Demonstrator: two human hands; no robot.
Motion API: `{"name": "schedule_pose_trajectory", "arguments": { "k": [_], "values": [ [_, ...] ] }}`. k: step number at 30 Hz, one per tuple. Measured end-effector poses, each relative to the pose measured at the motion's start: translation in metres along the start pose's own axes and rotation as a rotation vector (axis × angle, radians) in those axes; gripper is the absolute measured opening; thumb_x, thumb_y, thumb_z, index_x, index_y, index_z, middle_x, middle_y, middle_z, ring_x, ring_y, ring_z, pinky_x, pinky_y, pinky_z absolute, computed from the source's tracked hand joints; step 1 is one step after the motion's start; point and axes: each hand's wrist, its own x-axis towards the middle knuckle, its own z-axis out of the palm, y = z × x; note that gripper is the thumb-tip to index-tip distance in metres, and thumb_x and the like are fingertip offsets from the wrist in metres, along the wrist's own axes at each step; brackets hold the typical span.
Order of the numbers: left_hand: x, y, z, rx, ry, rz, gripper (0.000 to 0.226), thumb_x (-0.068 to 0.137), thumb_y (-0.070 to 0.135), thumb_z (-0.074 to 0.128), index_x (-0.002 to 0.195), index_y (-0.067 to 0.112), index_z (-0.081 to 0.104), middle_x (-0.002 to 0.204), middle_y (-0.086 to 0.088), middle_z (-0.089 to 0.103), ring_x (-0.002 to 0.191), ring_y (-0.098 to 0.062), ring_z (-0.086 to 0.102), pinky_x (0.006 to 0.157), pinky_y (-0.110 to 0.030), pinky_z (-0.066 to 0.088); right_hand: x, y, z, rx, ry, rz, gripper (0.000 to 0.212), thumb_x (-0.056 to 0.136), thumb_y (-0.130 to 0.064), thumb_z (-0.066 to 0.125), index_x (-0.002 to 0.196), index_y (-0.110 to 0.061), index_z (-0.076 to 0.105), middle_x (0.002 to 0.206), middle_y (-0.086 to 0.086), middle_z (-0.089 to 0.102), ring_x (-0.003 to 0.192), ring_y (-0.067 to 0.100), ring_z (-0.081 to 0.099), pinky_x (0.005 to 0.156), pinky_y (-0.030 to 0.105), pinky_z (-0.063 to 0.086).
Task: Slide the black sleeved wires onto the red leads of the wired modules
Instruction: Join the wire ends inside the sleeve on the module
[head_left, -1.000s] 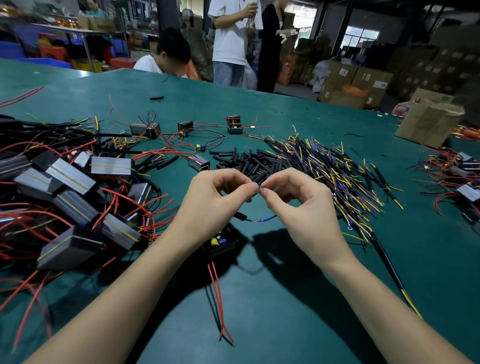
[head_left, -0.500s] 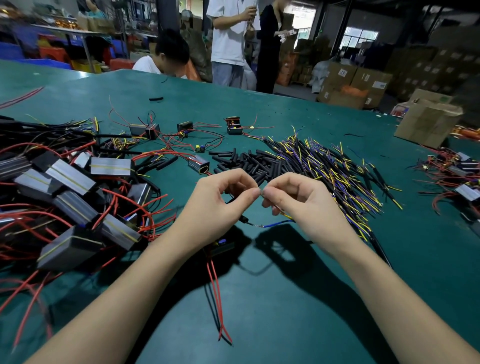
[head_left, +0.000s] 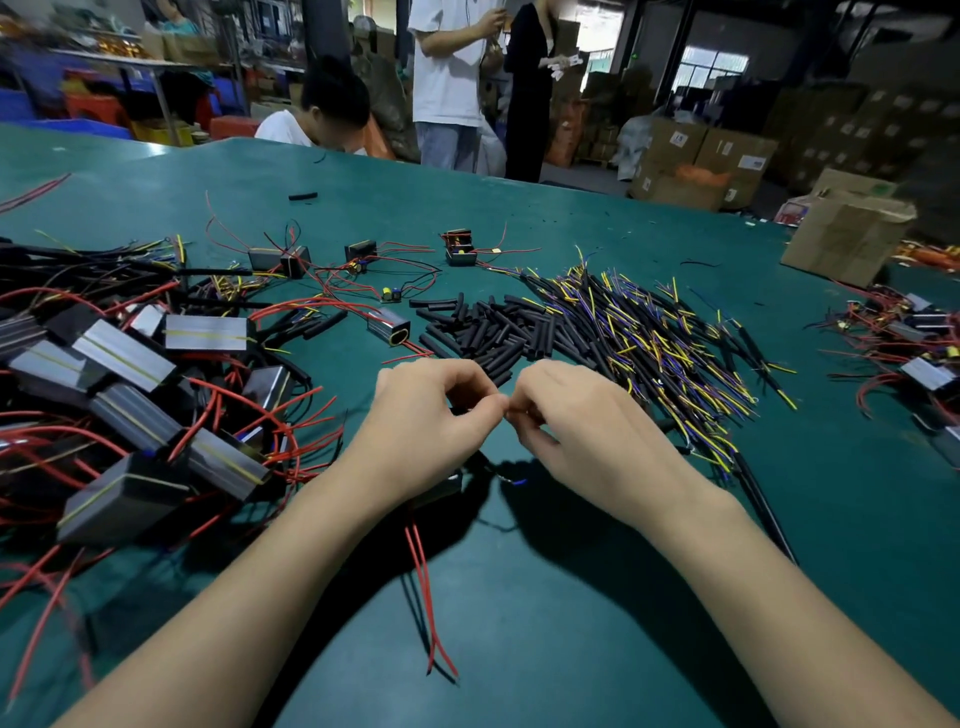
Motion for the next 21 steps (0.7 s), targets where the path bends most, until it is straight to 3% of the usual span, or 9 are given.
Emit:
{"name": "schedule_pose_trajectory", "arguments": {
  "k": [3,5,9,10,13,18,21],
  "values": [
    [0.006,-0.005,-0.004,-0.097,-0.051,-0.184,0.024,0.082,0.036,0.065,0.064,0.019,0.064,0.063,0.004,0.061,0.06,-0.013,0.05,0.079,-0.034,0.04,0.004,-0.006,0.001,-0.106,0.012,-0.082,0.009,0.083,-0.005,0.055,0.075,-0.002,0.057,0.073,0.013,0.059,0.067,0.032,0.056,0.06,0.04,0.047],
    [0.005,-0.007,-0.005,-0.122,-0.051,-0.19,0.019,0.084,0.03,0.067,0.068,0.02,0.063,0.062,0.005,0.059,0.058,-0.011,0.048,0.078,-0.035,0.04,0.004,-0.004,0.004,-0.009,0.003,-0.006,0.009,0.086,-0.006,0.058,0.078,-0.003,0.058,0.074,0.009,0.058,0.068,0.028,0.054,0.062,0.037,0.045],
    [0.0,-0.008,-0.003,0.067,0.021,0.13,0.007,0.085,0.028,0.067,0.087,0.032,0.061,0.072,0.011,0.063,0.073,0.0,0.057,0.09,-0.04,0.033,-0.002,0.007,0.009,0.415,0.012,0.313,0.014,0.088,-0.015,0.066,0.075,-0.018,0.061,0.063,-0.009,0.057,0.056,0.003,0.049,0.058,0.016,0.038],
    [-0.001,-0.008,-0.004,0.118,0.019,0.194,0.005,0.084,0.03,0.065,0.088,0.032,0.062,0.074,0.012,0.062,0.078,-0.001,0.058,0.09,-0.038,0.03,-0.002,0.009,0.01,0.493,0.016,0.372,0.016,0.087,-0.016,0.067,0.073,-0.021,0.062,0.062,-0.008,0.059,0.054,0.001,0.049,0.056,0.016,0.038],
    [0.001,-0.011,-0.008,0.243,0.023,0.281,0.009,0.082,0.035,0.059,0.086,0.032,0.066,0.077,0.013,0.059,0.081,-0.003,0.055,0.082,-0.031,0.021,-0.002,0.012,0.012,0.645,-0.003,0.464,0.015,0.086,-0.017,0.068,0.072,-0.02,0.065,0.067,0.002,0.066,0.059,0.008,0.053,0.061,0.033,0.046],
    [0.0,-0.013,-0.008,0.334,0.003,0.269,0.006,0.09,0.035,0.06,0.084,0.036,0.061,0.081,0.015,0.052,0.085,0.0,0.043,0.082,-0.028,0.015,-0.003,0.008,0.009,0.455,0.002,0.301,0.012,0.087,-0.016,0.067,0.076,-0.016,0.062,0.064,-0.007,0.058,0.057,0.004,0.049,0.057,0.018,0.041],
    [0.0,-0.01,-0.003,0.315,-0.039,0.165,0.011,0.091,0.034,0.057,0.081,0.037,0.054,0.08,0.016,0.051,0.092,-0.004,0.047,0.088,-0.031,0.022,-0.003,0.005,0.008,0.098,-0.002,0.074,0.009,0.089,-0.008,0.061,0.08,-0.006,0.057,0.074,0.004,0.055,0.065,0.024,0.053,0.058,0.039,0.047]
  ]
}}
